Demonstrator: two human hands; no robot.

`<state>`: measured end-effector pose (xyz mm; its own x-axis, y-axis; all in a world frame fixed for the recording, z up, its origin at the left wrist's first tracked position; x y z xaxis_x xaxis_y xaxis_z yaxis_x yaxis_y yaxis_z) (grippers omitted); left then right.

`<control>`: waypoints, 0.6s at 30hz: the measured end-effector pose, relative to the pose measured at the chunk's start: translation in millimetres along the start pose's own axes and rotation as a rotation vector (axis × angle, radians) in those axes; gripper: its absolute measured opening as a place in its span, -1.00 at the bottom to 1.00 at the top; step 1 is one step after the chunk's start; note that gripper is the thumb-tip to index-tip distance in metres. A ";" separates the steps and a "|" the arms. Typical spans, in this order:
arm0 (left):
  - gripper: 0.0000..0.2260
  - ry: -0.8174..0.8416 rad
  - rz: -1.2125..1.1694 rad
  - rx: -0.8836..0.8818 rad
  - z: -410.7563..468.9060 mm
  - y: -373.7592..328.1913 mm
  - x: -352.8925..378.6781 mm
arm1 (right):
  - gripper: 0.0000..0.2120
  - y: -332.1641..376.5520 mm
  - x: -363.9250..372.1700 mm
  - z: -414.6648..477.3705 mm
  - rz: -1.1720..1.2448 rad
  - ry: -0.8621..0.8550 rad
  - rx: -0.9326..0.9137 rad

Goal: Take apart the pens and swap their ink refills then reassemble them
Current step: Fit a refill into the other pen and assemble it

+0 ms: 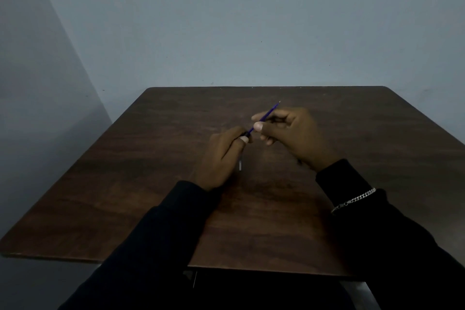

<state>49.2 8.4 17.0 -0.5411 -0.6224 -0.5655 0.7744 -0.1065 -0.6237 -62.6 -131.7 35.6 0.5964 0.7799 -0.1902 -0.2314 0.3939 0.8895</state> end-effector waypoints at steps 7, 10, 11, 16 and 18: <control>-0.75 -0.006 -0.016 -0.002 -0.6 -1.5 -0.3 | -0.91 4.5 -8.8 -0.3 0.131 -0.049 0.025; -0.75 0.013 0.014 0.008 -0.8 -1.2 -0.2 | -0.96 5.5 -8.5 -2.0 0.099 -0.044 0.031; -0.76 0.017 0.021 0.012 -1.0 -1.9 -0.4 | -0.97 5.7 -8.5 -2.5 0.085 -0.042 0.032; -0.74 0.021 0.027 0.011 -1.8 -1.2 1.4 | -0.96 6.7 -8.7 -3.5 0.025 -0.026 0.037; -0.74 0.010 0.018 0.007 -1.5 -1.1 1.7 | -0.97 7.3 -10.9 -3.9 0.023 -0.015 0.055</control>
<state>46.9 8.6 15.9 -0.5302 -0.6161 -0.5825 0.7866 -0.1010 -0.6091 -73.8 -135.4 42.6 0.6030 0.7808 -0.1635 -0.2029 0.3484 0.9151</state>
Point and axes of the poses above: each hand's wrist, its own z-axis towards the middle knuckle, its own x-axis out of the palm, y = z × x, the point moved 4 cm from there along z, towards the middle knuckle, and after that the axes turned 4 degrees about z, right-handed, at the moved point
